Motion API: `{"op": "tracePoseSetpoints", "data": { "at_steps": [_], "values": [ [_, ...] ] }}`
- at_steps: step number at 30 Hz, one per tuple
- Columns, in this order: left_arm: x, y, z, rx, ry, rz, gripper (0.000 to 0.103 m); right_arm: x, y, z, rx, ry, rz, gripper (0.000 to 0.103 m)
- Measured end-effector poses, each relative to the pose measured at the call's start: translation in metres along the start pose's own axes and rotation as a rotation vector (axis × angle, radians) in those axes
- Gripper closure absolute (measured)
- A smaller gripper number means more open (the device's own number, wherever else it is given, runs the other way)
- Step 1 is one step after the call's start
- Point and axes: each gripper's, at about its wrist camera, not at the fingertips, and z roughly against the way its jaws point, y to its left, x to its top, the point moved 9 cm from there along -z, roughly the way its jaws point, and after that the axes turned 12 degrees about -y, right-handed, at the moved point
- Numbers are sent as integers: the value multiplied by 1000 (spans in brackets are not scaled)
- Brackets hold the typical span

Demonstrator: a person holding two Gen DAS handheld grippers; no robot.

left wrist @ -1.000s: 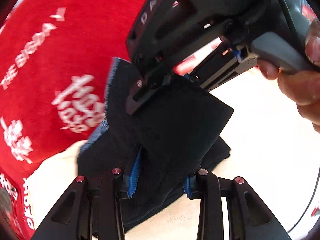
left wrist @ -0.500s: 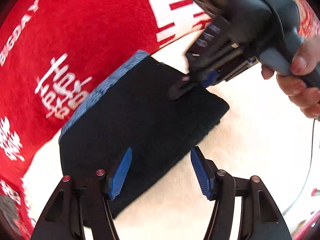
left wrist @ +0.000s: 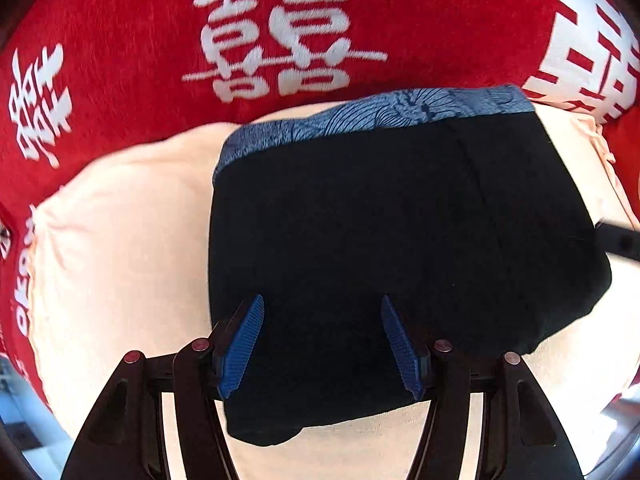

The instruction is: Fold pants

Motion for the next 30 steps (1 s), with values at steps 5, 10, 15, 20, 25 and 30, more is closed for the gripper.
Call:
{"op": "tracePoseSetpoints", "data": {
  "at_steps": [5,10,15,20,25,30],
  "values": [
    [-6,-8,-1,-1,-22,-25,20,-25,-20,-19,-54,9,-50,72],
    [-4,-7,-5,-18,-22,-6,20,-23,-16,-23,-104,22,33,73],
    [-1,0,-22,-41,5,-28,0,-26,-18,-15,-146,15,-9,73],
    [2,3,-35,-73,44,-23,0,-26,-12,-16,-211,10,-2,71],
    [2,6,-51,-111,115,3,0,-30,-7,-12,-254,32,-30,66],
    [10,9,-29,-89,108,-68,0,-47,10,7,-270,102,-18,43]
  ]
}}
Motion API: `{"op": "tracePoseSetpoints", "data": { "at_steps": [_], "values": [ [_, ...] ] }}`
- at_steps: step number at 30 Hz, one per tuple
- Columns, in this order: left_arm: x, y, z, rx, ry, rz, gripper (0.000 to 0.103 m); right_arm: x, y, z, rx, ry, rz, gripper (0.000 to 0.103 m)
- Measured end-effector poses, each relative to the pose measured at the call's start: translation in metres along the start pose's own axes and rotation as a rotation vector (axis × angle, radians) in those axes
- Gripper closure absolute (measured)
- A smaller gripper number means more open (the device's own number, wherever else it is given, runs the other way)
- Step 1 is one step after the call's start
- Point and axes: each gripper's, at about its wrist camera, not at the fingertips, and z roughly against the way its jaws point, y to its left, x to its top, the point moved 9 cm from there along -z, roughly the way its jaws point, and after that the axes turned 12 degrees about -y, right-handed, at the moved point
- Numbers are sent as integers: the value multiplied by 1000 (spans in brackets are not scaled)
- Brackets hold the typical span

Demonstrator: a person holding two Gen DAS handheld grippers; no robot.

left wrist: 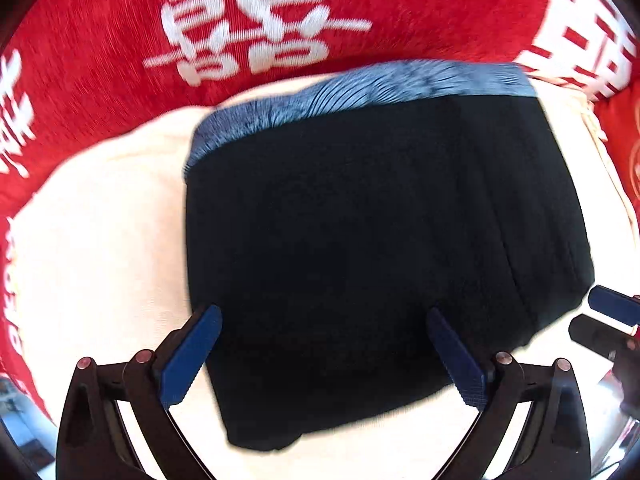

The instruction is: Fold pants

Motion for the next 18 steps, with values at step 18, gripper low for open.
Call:
{"op": "tracePoseSetpoints", "data": {
  "at_steps": [18],
  "values": [
    [-23,10,219,-132,-252,18,0,-44,35,135,81,-87,-164,13]
  ]
}}
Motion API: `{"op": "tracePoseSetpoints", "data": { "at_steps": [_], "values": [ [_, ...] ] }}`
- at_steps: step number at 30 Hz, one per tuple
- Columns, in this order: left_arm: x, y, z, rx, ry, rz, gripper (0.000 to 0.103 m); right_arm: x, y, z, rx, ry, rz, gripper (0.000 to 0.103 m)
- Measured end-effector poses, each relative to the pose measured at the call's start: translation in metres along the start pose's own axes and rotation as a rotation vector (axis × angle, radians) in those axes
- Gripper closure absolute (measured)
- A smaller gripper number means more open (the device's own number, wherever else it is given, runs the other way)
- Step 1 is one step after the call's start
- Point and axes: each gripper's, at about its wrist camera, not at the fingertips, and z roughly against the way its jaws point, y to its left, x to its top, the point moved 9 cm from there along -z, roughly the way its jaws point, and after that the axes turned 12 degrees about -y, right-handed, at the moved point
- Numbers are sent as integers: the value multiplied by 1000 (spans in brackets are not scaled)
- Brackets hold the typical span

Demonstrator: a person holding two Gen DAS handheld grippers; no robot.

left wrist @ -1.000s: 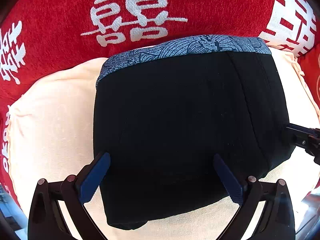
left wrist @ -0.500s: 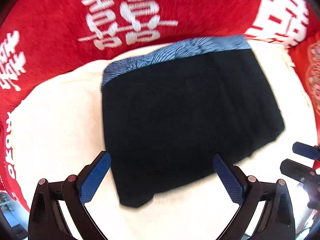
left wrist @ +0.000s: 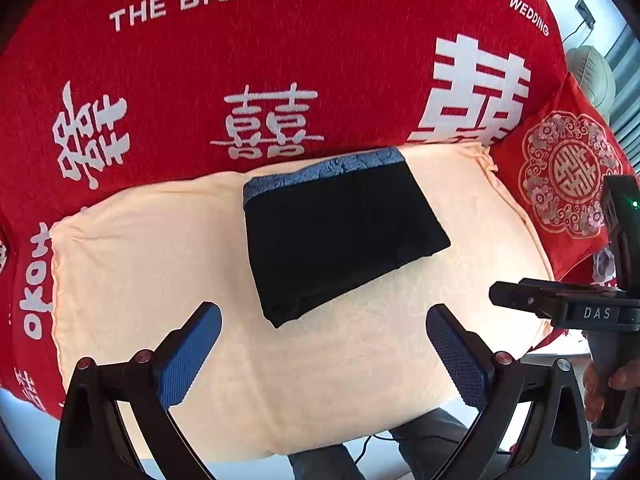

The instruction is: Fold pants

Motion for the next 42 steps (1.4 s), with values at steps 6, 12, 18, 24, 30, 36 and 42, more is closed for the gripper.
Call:
{"op": "tracePoseSetpoints", "data": {
  "at_steps": [6,12,18,24,30,36,42],
  "values": [
    [-3,-8,3,-45,69,3,0,-4,21,14,18,-9,-4,4],
    [-12,8,4,66,90,15,0,-17,23,16,-18,-7,-36,1],
    [-18,17,12,102,77,32,0,-12,17,24,-84,-15,-2,0],
    [-20,30,15,132,89,78,0,-15,20,22,-80,11,-3,1],
    [-26,39,18,170,100,96,0,-14,28,22,-53,11,18,1],
    [-30,45,16,179,116,137,0,-24,46,14,27,57,50,0],
    [-26,53,16,200,100,154,0,-6,42,16,-36,28,89,0]
  ]
}}
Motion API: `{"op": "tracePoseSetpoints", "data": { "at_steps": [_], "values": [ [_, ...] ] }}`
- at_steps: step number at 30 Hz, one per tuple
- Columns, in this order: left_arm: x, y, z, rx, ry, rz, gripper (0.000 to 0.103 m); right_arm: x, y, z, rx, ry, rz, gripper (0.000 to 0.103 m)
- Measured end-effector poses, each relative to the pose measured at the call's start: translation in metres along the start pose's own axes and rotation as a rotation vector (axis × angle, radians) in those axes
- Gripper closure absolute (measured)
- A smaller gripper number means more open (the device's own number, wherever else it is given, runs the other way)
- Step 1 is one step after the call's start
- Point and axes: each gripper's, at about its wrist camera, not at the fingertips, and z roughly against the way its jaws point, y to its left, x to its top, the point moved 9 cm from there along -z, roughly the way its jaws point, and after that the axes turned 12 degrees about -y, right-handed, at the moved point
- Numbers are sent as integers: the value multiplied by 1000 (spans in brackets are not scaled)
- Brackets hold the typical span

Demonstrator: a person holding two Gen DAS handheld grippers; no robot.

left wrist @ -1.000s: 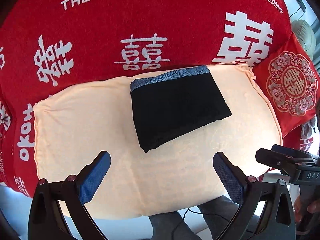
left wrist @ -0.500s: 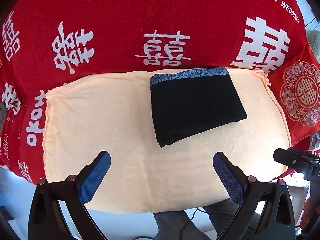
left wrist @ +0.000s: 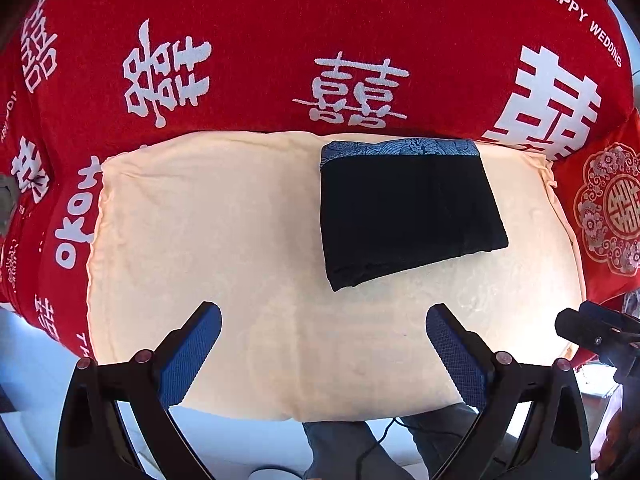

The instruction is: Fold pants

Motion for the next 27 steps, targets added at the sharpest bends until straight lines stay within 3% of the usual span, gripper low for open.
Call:
{"op": "tracePoseSetpoints", "data": {
  "at_steps": [14,23,27],
  "values": [
    [-3,0,-23,-70,59,-36,0,5,-15,2,-115,-33,-25,0],
    [-3,8,-54,-60,96,-148,0,-3,-27,-14,-178,-39,-92,0],
    [0,11,-66,-39,97,-151,0,-9,-35,-23,-183,-22,-100,0]
  ]
}}
